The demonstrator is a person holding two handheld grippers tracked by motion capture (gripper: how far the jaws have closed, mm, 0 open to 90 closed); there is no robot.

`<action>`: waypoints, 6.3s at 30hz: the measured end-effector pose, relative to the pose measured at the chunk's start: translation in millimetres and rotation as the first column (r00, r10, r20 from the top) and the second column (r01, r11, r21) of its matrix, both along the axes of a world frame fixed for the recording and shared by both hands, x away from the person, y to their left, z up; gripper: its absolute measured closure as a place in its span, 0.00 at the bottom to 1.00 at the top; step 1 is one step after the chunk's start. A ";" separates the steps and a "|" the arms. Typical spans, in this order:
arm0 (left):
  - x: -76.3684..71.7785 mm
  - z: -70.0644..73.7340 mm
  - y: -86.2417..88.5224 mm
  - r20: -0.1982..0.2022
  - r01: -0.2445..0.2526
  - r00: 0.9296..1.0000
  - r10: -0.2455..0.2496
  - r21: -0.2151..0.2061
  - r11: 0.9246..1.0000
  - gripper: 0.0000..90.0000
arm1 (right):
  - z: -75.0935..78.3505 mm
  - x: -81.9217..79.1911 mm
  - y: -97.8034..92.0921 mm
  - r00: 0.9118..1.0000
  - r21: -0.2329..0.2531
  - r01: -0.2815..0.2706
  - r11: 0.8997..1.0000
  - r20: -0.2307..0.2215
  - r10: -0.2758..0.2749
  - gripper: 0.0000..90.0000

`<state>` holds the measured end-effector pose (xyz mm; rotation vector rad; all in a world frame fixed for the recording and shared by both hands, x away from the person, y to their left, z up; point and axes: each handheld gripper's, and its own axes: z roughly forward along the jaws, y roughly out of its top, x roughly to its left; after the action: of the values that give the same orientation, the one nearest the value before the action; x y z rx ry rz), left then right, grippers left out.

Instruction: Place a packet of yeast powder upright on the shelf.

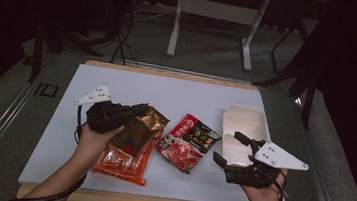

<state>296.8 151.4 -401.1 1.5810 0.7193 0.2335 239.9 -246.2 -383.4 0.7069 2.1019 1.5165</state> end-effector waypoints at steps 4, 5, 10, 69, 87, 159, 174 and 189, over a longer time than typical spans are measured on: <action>1.8 -1.3 -12.6 0.018 0.010 1.000 -0.010 -0.031 0.999 1.00 | 7.2 9.6 8.6 1.000 0.005 -0.018 1.000 0.006 0.018 0.18; 2.6 -1.9 -16.6 0.019 0.015 1.000 -0.014 -0.042 0.999 1.00 | 8.7 12.3 10.7 1.000 0.007 -0.028 1.000 0.005 0.028 0.19; 6.0 -3.8 -27.4 0.024 0.023 0.999 -0.020 -0.099 0.995 1.00 | 12.6 26.3 21.4 0.998 0.026 -0.065 0.998 -0.021 0.065 0.21; -10.4 1.4 -27.0 0.029 0.045 0.999 -0.046 0.023 0.999 0.01 | 30.1 90.9 22.2 0.933 -0.023 -0.297 0.955 -0.219 0.285 0.98; -29.1 -26.2 61.4 0.011 -0.132 0.991 0.132 0.124 0.983 0.01 | 63.4 121.6 -29.4 0.973 -0.019 -0.196 0.980 -0.132 0.192 0.98; -36.9 -96.7 101.7 0.024 -0.247 0.969 0.246 0.118 0.962 0.01 | -9.5 226.0 -98.5 0.973 -0.099 -0.026 0.995 -0.232 0.002 0.98; -37.5 -98.6 97.7 -0.017 -0.216 0.976 0.219 0.119 0.969 0.01 | -31.3 223.4 -126.5 0.959 -0.067 0.099 0.993 -0.259 -0.113 0.94; -37.9 -93.6 93.8 -0.055 -0.185 0.979 0.195 0.155 0.971 0.02 | -2.0 207.6 -122.5 0.956 -0.088 0.177 0.980 -0.221 -0.193 0.63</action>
<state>258.9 245.2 -494.7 1.6690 0.9272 0.3819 447.5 -368.7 -385.3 1.0657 2.1683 1.3091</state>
